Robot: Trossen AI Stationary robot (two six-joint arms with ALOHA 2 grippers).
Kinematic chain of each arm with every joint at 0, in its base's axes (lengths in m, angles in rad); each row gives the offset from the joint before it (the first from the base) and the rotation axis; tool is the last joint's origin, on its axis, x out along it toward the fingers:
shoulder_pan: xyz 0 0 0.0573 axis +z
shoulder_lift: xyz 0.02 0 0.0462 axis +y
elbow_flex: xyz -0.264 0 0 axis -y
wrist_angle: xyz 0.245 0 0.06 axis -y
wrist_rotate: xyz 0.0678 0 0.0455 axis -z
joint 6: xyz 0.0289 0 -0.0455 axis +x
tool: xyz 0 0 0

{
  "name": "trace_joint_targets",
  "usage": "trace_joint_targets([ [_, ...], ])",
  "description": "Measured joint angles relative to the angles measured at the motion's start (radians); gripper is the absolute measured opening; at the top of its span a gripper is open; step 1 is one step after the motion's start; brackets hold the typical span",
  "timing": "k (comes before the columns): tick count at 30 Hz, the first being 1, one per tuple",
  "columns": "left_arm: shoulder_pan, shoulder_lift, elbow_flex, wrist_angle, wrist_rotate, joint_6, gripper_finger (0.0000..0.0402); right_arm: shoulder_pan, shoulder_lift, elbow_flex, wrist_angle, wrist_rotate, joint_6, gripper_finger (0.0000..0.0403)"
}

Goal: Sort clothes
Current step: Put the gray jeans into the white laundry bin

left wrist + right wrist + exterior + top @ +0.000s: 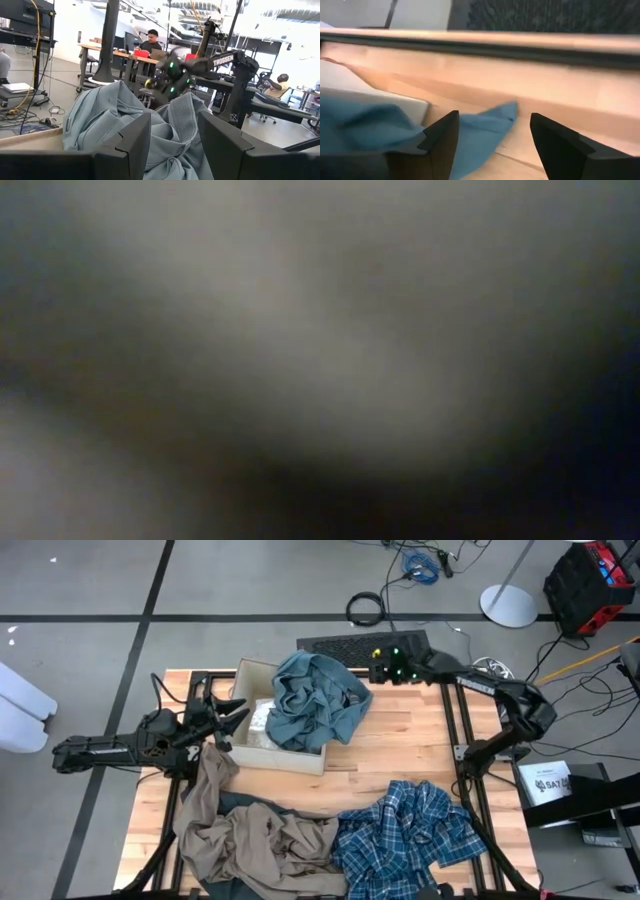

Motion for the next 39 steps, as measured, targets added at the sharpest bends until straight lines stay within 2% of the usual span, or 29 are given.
trace_joint_targets([
  [3, -0.001, 0.000, 0.000, 0.000, 0.001, -0.002, 0.0173, -0.002, 0.038, -0.075, 0.085, -0.014, 0.014, 0.0224],
  [7, -0.001, 0.000, 0.000, 0.007, 0.001, -0.009, 0.0173, 0.002, 0.088, -0.105, 0.156, -0.006, 0.033, 0.0216],
  [24, 0.000, 0.000, 0.000, 0.015, 0.003, -0.018, 0.0173, 0.097, 0.403, -0.043, 0.178, -0.027, 0.013, 0.0207],
  [26, 0.000, 0.000, 0.000, 0.015, 0.003, -0.018, 0.0173, 0.103, 0.406, -0.043, 0.171, -0.018, -0.016, 0.0189],
  [28, 0.000, 0.000, 0.000, 0.016, 0.003, -0.018, 0.0173, 0.104, 0.398, -0.045, 0.168, -0.015, -0.036, 0.0155],
  [33, 0.000, 0.000, 0.000, 0.016, 0.004, -0.020, 0.0173, 0.104, 0.330, -0.048, 0.148, 0.002, -0.089, 0.0026],
  [34, 0.000, 0.000, 0.000, 0.016, 0.005, -0.020, 0.0173, 0.106, 0.310, -0.048, 0.138, 0.007, -0.101, 0.0014],
  [39, -0.001, 0.000, 0.000, 0.016, 0.005, -0.021, 0.0173, 0.098, 0.173, 0.007, 0.130, 0.033, -0.142, 0.0005],
])
